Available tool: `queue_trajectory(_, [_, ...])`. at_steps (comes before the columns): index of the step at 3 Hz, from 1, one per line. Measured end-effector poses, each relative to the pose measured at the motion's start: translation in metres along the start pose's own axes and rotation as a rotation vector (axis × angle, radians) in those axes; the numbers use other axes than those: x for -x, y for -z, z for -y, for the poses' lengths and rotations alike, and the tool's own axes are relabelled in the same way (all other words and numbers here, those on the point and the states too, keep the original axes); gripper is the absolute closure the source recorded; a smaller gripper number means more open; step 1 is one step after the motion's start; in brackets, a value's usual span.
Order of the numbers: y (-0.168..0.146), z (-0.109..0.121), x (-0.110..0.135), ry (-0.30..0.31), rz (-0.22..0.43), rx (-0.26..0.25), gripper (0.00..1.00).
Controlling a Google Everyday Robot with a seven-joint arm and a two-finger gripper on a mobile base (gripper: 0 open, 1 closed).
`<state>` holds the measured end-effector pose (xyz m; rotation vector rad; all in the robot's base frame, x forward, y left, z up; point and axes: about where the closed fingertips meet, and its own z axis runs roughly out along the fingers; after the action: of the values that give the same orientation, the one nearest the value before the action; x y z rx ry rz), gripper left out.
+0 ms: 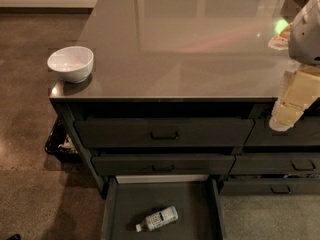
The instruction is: Pick blue plastic bottle from bottom drawer and place on counter
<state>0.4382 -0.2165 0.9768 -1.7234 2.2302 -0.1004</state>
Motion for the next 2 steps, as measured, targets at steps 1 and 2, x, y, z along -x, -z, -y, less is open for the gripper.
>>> queue_trajectory(1, [0.0, 0.0, 0.0, 0.0, 0.0, 0.0, 0.0])
queue_trajectory(2, [-0.016, -0.006, 0.004, 0.002, 0.021, 0.014, 0.0])
